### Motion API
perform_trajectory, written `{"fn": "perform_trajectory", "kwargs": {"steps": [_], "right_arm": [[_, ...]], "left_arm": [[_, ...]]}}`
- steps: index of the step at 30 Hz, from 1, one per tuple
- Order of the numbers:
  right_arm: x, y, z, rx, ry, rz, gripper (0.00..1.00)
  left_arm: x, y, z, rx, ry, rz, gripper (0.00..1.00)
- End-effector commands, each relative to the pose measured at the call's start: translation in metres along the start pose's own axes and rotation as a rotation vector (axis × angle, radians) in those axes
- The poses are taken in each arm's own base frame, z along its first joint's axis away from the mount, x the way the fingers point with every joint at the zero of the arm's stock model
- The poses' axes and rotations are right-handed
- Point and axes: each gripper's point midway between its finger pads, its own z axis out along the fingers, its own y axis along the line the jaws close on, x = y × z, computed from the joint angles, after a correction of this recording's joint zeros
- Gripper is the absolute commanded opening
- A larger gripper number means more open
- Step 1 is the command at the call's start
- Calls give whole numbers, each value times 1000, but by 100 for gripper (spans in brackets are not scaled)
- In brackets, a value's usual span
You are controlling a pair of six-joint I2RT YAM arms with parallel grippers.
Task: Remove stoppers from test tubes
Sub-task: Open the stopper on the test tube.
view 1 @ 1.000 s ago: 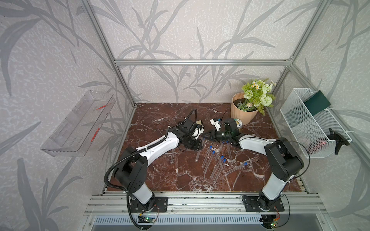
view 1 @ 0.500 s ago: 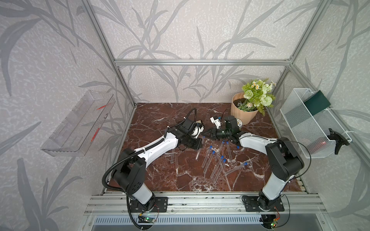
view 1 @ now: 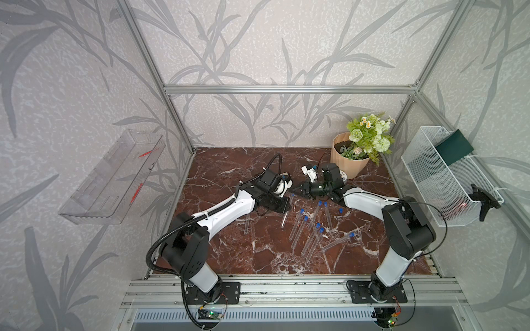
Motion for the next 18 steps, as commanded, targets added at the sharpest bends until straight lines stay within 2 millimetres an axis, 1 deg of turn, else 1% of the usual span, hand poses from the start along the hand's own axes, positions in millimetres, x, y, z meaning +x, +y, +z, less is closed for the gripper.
{"fn": "perform_trajectory", "kwargs": {"steps": [1,14,18], "right_arm": [[-44,27,-18,-42,-137,-89,3],[-49,24,-22,-17,-155,-99,3],[-51,28,-24,-27,-161,-103,3]], "left_arm": [[41,8,-3,-31,131,-32,6],[44,10,-4,-37,131,-34,6],[44,10,-4,-38,128,-38,6]]}}
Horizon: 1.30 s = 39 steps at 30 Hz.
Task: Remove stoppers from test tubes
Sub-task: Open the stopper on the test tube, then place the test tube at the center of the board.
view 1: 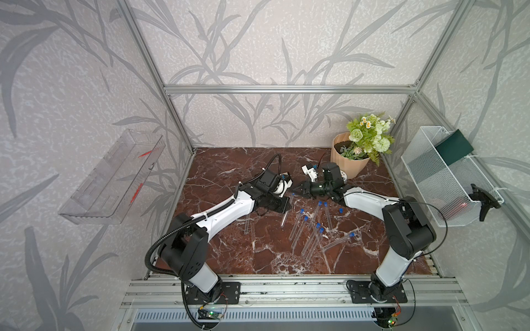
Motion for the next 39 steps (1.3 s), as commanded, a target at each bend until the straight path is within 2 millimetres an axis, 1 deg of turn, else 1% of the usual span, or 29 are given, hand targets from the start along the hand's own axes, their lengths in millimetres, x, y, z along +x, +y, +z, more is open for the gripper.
{"fn": "perform_trajectory", "kwargs": {"steps": [1,14,26,30,33,34,39], "right_arm": [[-51,29,-24,-31,-161,-107,3],[-56,29,-28,-50,-182,-92,3],[-58,27,-33,-3,-184,-119,3],[-56,21,-33,17,-177,-116,3],[-55,15,-34,38,-173,-108,3],[-56,23,-39,33,-184,-126,3],[-50,19,-45,85,-167,-145,3]], "left_arm": [[43,9,-4,-36,139,-41,5],[43,9,-3,-38,138,-42,5],[45,11,-3,-38,135,-51,5],[44,12,-3,-41,125,-65,5],[42,18,-4,-56,107,-95,5],[42,23,-5,-73,102,-107,5],[44,55,-10,-202,111,-174,5]]}}
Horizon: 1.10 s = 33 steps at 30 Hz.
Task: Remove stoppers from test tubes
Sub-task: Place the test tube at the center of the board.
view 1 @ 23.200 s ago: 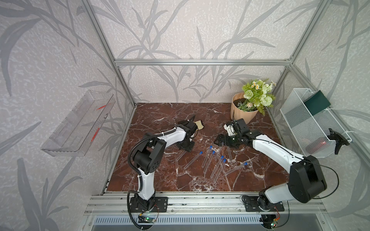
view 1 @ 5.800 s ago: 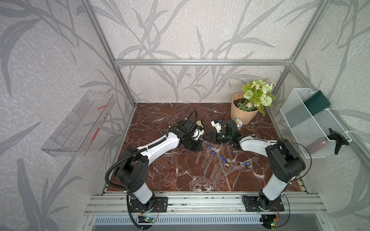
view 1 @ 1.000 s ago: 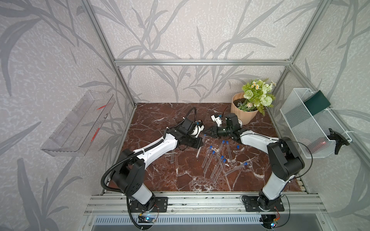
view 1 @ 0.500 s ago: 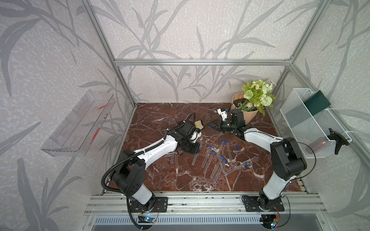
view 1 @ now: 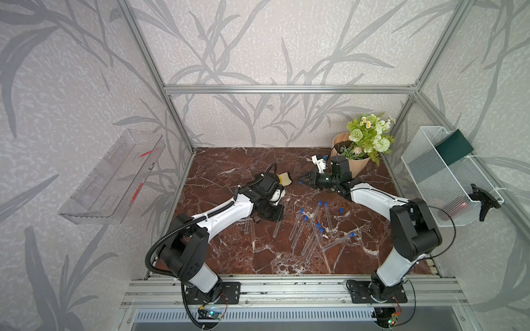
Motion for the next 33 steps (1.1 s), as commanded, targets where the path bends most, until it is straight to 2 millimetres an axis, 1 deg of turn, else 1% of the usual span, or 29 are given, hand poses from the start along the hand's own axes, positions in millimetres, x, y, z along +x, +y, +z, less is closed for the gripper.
{"fn": "perform_trajectory", "kwargs": {"steps": [1,6,8,15,20,23,28,33], "right_arm": [[-6,14,-13,26,-12,-71,3],[2,7,-18,80,16,-105,3],[5,4,-19,90,21,-103,3],[9,0,-19,96,22,-89,3],[9,0,-21,103,22,-95,3],[10,-1,-21,108,20,-93,3],[11,-2,-22,110,19,-91,3],[11,-3,-21,114,14,-89,3]], "left_arm": [[-1,27,-9,-110,-10,-64,5],[1,63,-12,-260,18,-103,5],[0,73,-12,-311,29,-118,5],[-8,101,-6,-478,68,-161,6],[-8,114,2,-544,95,-172,6],[-4,122,7,-580,120,-171,6],[-2,128,12,-604,134,-169,8],[1,129,17,-602,145,-187,10]]}}
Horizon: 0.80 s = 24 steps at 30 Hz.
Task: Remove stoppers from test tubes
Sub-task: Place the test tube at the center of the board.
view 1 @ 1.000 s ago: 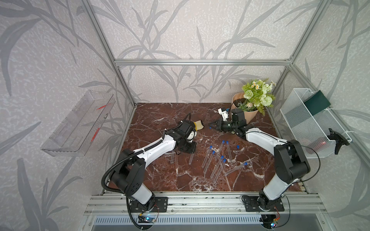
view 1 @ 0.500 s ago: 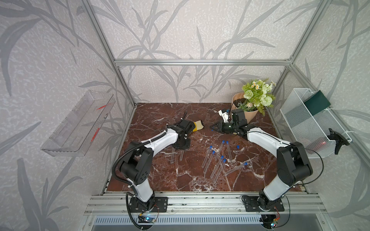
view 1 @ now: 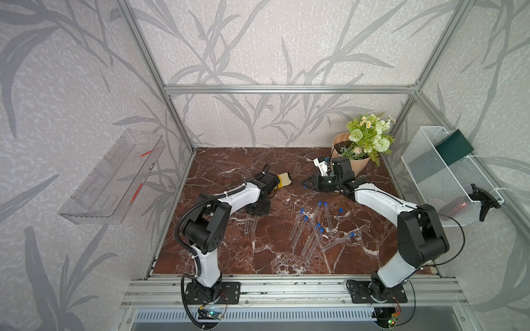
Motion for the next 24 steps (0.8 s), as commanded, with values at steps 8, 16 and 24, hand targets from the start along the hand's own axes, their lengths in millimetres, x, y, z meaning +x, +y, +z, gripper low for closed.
{"fn": "perform_trajectory", "kwargs": {"steps": [8,16,24], "right_arm": [[-4,8,-11,3,-42,-32,4],[-3,8,-19,23,-54,-40,4],[3,4,-37,85,-56,-48,5]], "left_arm": [[5,1,7,-11,27,-56,17],[7,-1,8,0,32,-59,26],[2,-1,0,6,19,-51,29]]}}
